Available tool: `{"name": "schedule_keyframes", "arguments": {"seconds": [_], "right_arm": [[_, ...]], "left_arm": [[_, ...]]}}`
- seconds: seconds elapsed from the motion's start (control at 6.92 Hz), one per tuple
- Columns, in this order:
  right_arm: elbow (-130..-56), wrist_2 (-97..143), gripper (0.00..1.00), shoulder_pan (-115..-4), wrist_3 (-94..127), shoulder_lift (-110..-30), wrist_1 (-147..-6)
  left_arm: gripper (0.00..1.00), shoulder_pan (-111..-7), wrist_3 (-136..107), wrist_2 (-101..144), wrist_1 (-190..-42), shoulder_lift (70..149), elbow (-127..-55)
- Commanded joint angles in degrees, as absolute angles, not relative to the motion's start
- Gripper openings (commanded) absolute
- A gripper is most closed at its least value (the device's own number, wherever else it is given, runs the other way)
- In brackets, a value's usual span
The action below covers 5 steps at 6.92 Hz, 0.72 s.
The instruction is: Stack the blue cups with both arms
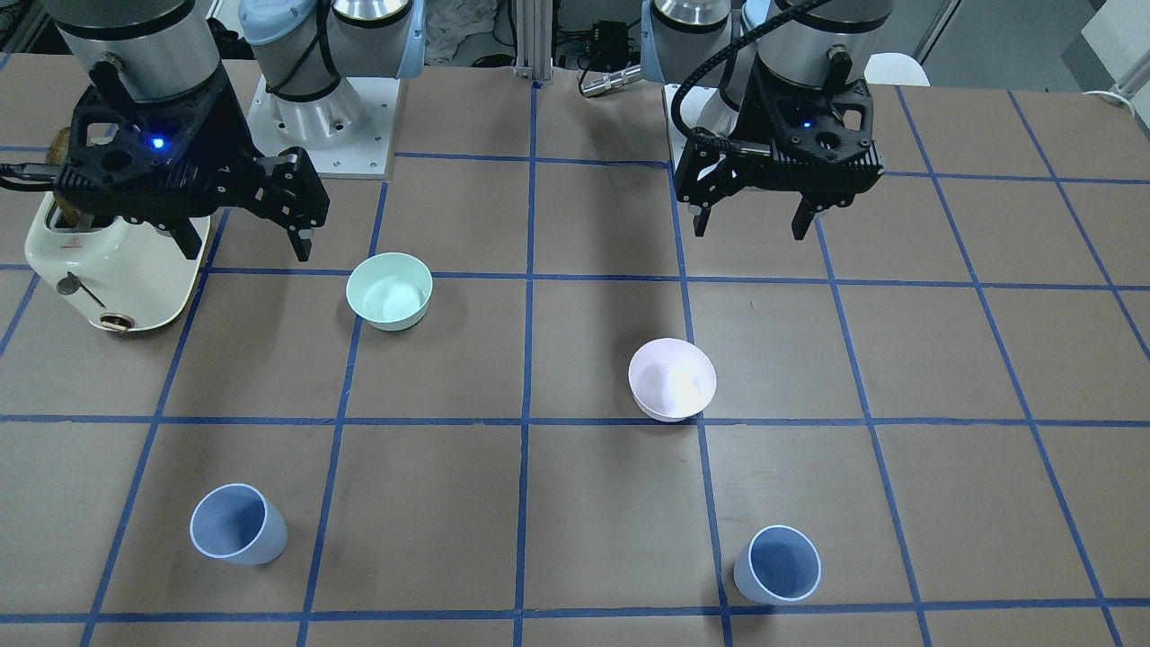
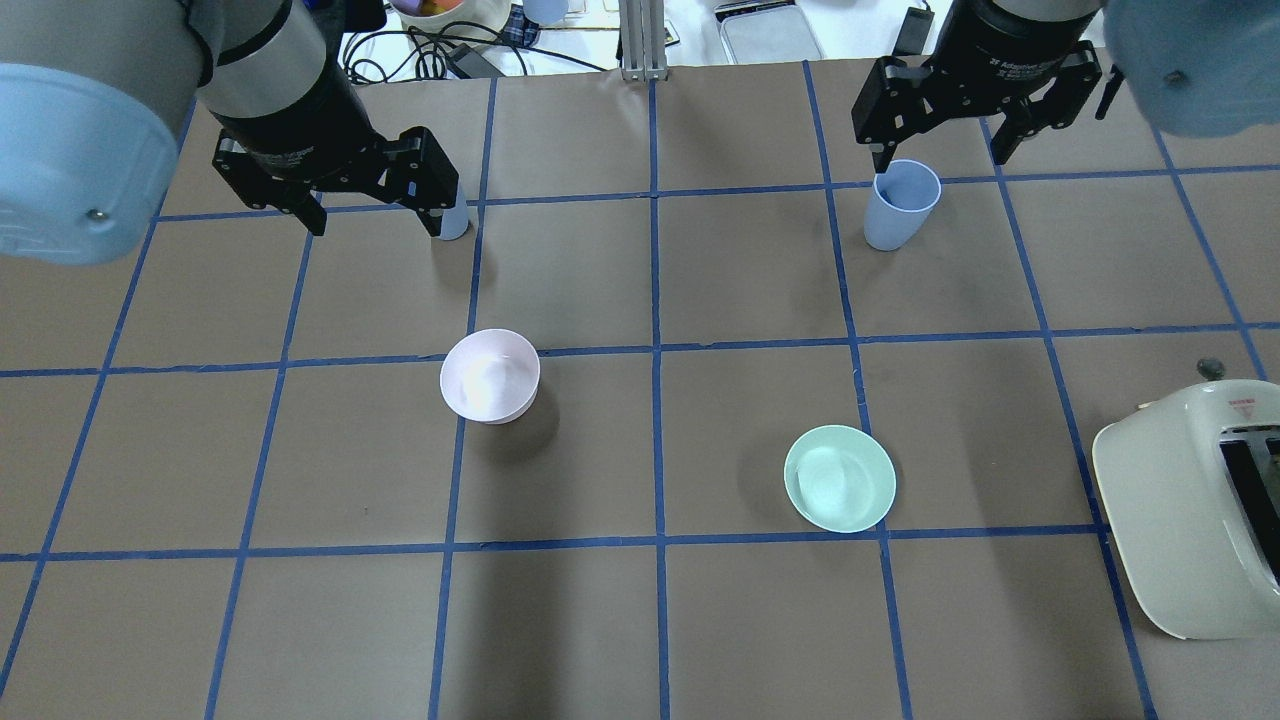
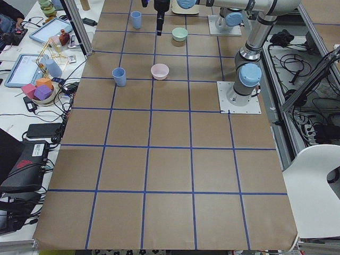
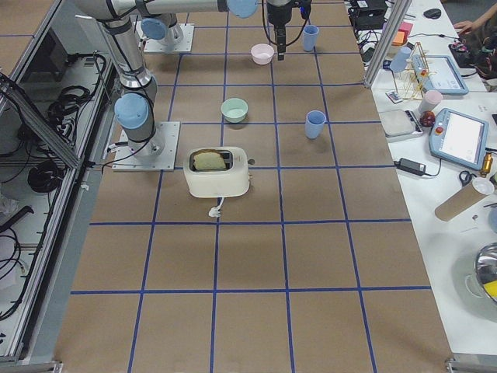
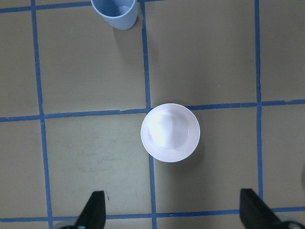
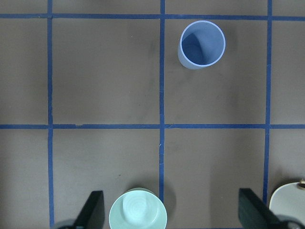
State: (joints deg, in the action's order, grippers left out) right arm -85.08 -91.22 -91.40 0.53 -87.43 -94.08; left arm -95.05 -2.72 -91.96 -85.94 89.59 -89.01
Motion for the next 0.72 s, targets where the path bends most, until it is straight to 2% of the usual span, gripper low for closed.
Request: {"name": "schedule_keyframes", "arguments": {"seconds": [0.0, 0.58], "right_arm": [[-85.08, -91.23, 1.0, -91.41, 0.53, -87.45, -94.04], [-85.08, -91.41, 1.0, -91.49, 0.7, -87.45, -94.04]], "left_arm": [[1.0, -95.01, -2.64, -92.02, -86.74, 89.56, -88.68], [1.0, -95.01, -2.72, -92.11, -87.98, 89.47, -88.42]]}}
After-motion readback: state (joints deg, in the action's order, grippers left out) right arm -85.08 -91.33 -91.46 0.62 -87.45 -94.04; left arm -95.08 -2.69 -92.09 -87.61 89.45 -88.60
